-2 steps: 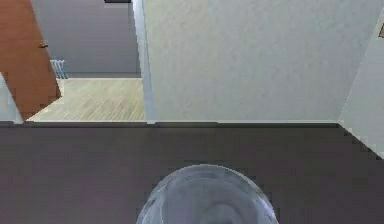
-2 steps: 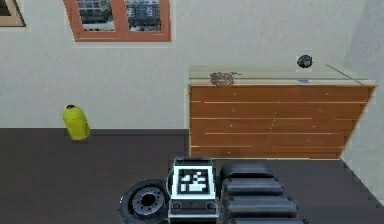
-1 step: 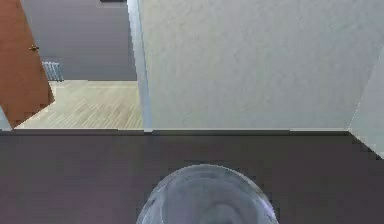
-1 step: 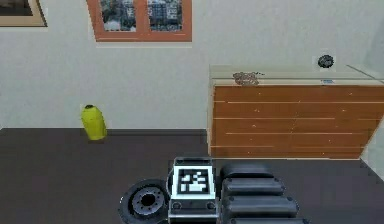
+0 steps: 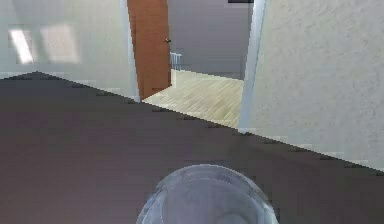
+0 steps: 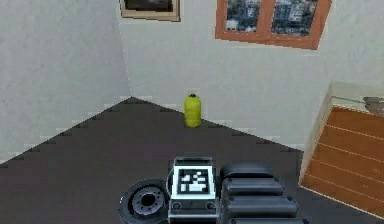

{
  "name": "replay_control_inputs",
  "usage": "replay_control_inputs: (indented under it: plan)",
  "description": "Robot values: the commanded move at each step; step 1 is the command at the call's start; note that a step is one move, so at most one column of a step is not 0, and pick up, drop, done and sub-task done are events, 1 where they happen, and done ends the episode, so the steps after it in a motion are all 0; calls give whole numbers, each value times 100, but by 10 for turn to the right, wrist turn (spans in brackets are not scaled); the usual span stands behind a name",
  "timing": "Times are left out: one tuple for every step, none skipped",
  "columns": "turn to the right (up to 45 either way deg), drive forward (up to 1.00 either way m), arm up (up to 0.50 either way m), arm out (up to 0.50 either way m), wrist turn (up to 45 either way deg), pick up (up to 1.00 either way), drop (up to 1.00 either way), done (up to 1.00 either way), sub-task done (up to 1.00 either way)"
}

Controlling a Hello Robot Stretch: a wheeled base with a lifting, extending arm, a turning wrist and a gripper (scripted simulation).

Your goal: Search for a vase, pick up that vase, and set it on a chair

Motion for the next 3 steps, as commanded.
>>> replay_control_inputs:
  plan:
    - [0, 100, 0, 0, 0, 0, 0, 0, 0]
    - [0, 100, 0, 0, 0, 0, 0, 0, 0]
    - [-60, 0, 0, 0, 0, 0, 0, 0, 0]
